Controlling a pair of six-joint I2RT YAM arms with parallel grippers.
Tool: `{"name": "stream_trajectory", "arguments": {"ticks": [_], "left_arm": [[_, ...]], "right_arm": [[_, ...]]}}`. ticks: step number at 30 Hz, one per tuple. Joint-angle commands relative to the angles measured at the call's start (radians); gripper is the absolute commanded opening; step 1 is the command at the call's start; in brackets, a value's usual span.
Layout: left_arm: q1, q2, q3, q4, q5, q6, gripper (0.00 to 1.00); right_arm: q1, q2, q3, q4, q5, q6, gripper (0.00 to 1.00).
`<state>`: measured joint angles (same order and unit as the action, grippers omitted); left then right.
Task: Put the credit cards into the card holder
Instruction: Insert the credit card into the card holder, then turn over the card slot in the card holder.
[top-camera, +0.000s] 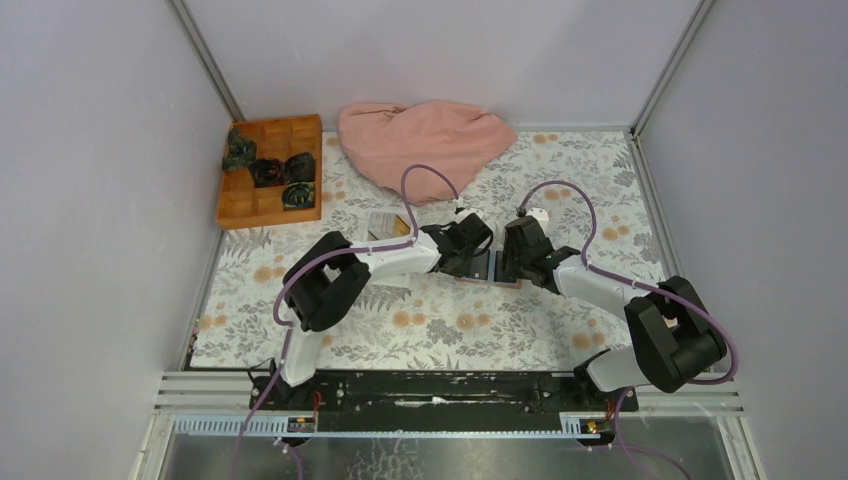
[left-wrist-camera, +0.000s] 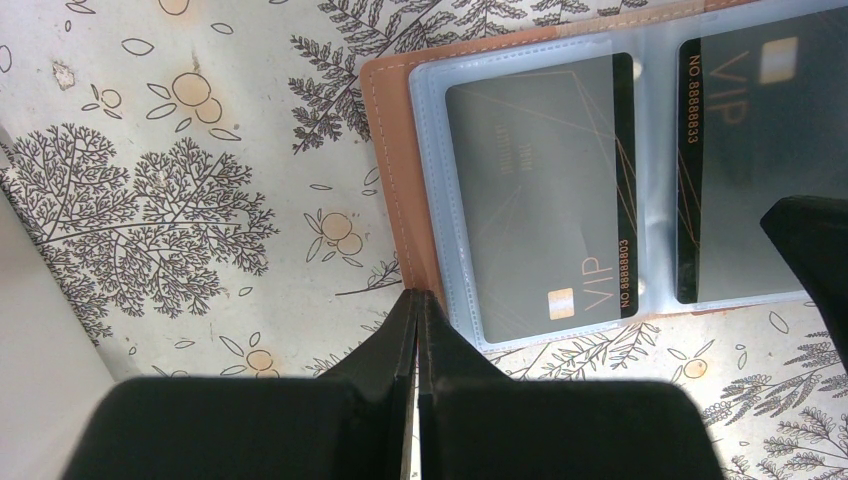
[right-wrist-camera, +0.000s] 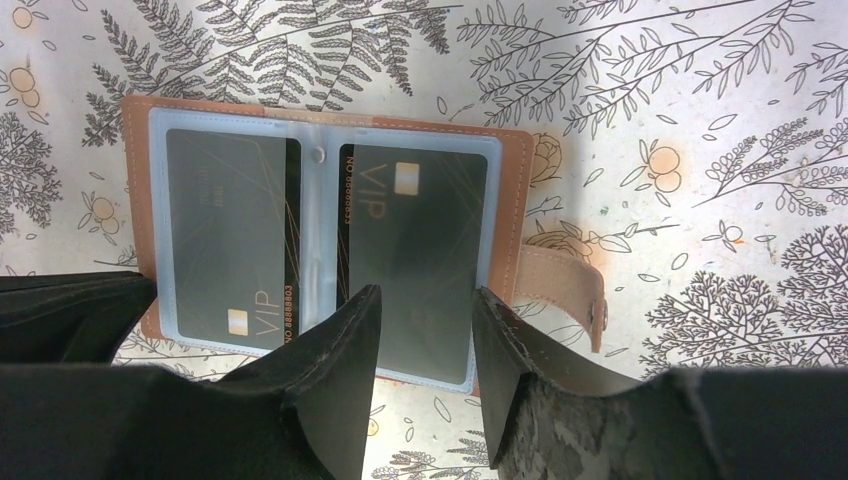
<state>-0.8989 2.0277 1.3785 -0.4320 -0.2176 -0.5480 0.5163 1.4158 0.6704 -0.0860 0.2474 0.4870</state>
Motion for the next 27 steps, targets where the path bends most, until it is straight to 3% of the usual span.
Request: {"name": "stream_trajectory", "arguments": {"ticks": [1, 27], "left_arm": [[-0.023, 0.065, -0.044, 0.004, 0.087, -0.012, 0.0], [-0.022, 0.067, -0.047, 0.004, 0.087, -0.012, 0.0]], "right_arm": [[0.008, -0.031, 0.034, -0.014, 0.049, 0.005, 0.47], [0.008, -0.018, 0.025, -0.011, 0.044, 0.008, 0.48]]}}
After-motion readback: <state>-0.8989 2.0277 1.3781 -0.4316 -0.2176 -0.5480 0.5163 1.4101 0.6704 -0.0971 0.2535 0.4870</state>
